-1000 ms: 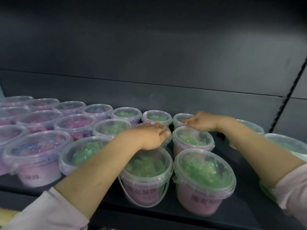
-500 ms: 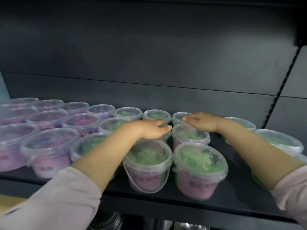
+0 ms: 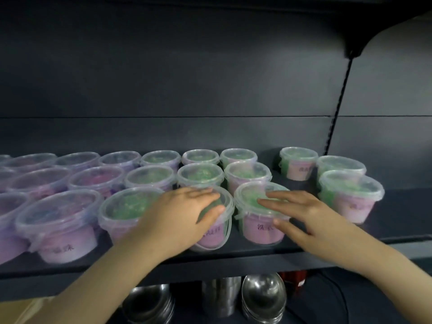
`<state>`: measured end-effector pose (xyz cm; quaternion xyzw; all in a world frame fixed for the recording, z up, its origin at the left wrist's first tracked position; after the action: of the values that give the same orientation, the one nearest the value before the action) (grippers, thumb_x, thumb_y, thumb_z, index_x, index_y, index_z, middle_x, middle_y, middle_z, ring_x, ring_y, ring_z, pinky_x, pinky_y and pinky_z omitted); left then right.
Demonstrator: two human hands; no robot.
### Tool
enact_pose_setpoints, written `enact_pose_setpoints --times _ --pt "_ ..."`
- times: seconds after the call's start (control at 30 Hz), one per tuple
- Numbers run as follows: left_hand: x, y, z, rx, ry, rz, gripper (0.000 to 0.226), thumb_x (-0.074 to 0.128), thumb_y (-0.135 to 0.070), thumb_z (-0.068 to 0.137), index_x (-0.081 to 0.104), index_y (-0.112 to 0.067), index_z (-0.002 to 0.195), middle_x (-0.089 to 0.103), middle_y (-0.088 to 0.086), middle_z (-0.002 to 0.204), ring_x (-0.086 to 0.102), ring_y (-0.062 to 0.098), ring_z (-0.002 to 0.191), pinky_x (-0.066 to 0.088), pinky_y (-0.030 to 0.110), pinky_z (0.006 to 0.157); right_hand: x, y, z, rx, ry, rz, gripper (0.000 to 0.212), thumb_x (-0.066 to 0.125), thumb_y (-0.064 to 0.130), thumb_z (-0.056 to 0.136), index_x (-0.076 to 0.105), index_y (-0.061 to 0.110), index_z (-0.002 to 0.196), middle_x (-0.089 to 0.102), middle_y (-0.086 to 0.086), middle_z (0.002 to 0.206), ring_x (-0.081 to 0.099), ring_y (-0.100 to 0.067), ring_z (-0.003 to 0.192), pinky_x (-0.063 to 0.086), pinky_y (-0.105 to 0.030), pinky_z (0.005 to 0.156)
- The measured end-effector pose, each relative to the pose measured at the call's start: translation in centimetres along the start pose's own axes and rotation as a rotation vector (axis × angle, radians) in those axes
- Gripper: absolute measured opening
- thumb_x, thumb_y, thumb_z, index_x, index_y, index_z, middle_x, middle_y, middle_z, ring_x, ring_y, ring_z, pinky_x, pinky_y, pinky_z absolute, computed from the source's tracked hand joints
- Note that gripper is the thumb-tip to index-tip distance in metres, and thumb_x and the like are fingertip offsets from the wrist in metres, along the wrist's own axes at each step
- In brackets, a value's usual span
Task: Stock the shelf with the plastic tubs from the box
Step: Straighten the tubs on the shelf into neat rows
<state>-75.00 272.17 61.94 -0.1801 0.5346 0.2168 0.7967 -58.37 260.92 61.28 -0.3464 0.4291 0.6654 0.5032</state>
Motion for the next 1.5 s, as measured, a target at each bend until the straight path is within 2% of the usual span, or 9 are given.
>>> enact_pose_setpoints --times 0.27,0.43,0.73,0.8,0.9,1.0,1.27,1.4,1.5 --pt "0.0 0.5 0.0 0.069 -0.004 0.04 0.061 0.014 -0.063 0.09 0.04 -0.04 0.14 0.04 -0.022 0.145 0.04 0.002 0.132 0.032 0.023 0.105 0.2 -0.1 0.6 0.112 -0.019 0.076 0.039 0.059 0.036 0.091 0.052 0.052 0.125 0.05 0.018 0.137 0.039 -0.003 0.132 0.032 -0.029 0.112" --pt "0.6 1.4 0.1 0.051 0.123 -0.025 0.061 0.015 -0.069 0.087 0.034 -0.045 0.14 0.038 -0.024 0.146 0.042 0.009 0.131 0.038 0.032 0.102 0.4 0.4 0.8 0.146 0.03 0.068 0.04 0.06 0.036 0.09 0.046 0.063 0.116 0.05 0.02 0.135 0.036 0.006 0.127 0.022 -0.007 0.104" --pt "0.8 1.5 1.6 0.047 0.247 -0.199 0.057 0.031 -0.064 0.09 0.039 -0.038 0.141 0.037 -0.014 0.15 0.036 0.011 0.135 0.033 0.038 0.11 -0.5 1.4 1.3 0.159 0.071 -0.008 0.048 0.059 0.043 0.09 0.049 0.037 0.137 0.047 0.017 0.143 0.034 0.014 0.125 0.014 0.009 0.092" --pt "0.6 1.6 2.5 0.027 0.236 -0.159 0.058 0.029 -0.062 0.092 0.036 -0.036 0.143 0.027 -0.01 0.155 0.025 0.014 0.142 0.024 0.041 0.115 -0.5 1.4 2.1 0.168 0.083 -0.019 0.048 0.056 0.043 0.092 0.048 0.036 0.139 0.045 0.016 0.145 0.036 0.007 0.13 0.014 0.008 0.092" --pt "1.7 1.4 3.1 -0.004 0.303 -0.108 0.052 0.026 -0.054 0.097 0.036 -0.033 0.143 0.032 -0.003 0.154 0.031 0.022 0.139 0.027 0.041 0.113 0.2 0.9 2.8 0.219 0.172 0.0 0.043 0.053 0.043 0.093 0.049 0.041 0.137 0.04 0.015 0.149 0.032 0.0 0.137 0.018 -0.008 0.106" --pt "2.9 1.4 3.1 0.018 0.345 -0.142 0.051 0.024 -0.047 0.1 0.029 -0.029 0.148 0.02 -0.005 0.158 0.017 0.017 0.145 0.016 0.037 0.118 0.4 0.3 3.0 0.243 0.211 0.02 0.042 0.054 0.048 0.091 0.049 0.048 0.134 0.039 0.018 0.149 0.032 0.0 0.137 0.022 -0.019 0.113" --pt "2.0 2.2 3.2 -0.053 0.298 -0.237 0.048 0.032 -0.057 0.094 0.045 -0.038 0.135 0.049 -0.006 0.14 0.049 0.017 0.121 0.042 0.039 0.102 -0.4 -0.3 2.6 0.3 0.12 0.158 0.057 0.057 0.05 0.089 0.036 0.047 0.142 0.045 0.023 0.142 0.042 0.001 0.128 0.029 -0.016 0.102" --pt "0.4 0.5 4.0 0.023 0.144 -0.204 0.052 0.034 -0.051 0.097 0.037 -0.031 0.144 0.026 -0.009 0.155 0.019 0.009 0.143 0.018 0.035 0.117 -3.0 -1.3 1.3 0.276 -0.071 0.104 0.055 0.055 0.045 0.091 0.041 0.035 0.143 0.042 0.02 0.144 0.031 0.008 0.129 0.022 -0.014 0.104" --pt "0.3 -1.8 4.7 0.06 0.115 -0.238 0.05 0.034 -0.05 0.097 0.038 -0.031 0.144 0.024 -0.008 0.156 0.016 0.006 0.143 0.015 0.032 0.117 -5.0 -3.4 0.1 0.305 -0.124 0.038 0.047 0.057 0.038 0.092 0.049 0.031 0.138 0.048 0.017 0.141 0.039 0.007 0.121 0.024 -0.009 0.097"
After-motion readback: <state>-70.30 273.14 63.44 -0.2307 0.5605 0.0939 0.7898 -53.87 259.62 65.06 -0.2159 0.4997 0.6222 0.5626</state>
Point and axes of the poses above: each hand's wrist, its own z-axis towards the middle knuckle, its own x-axis out of the palm, y = z × x, the point moved 8 cm from there along z, towards the middle knuckle
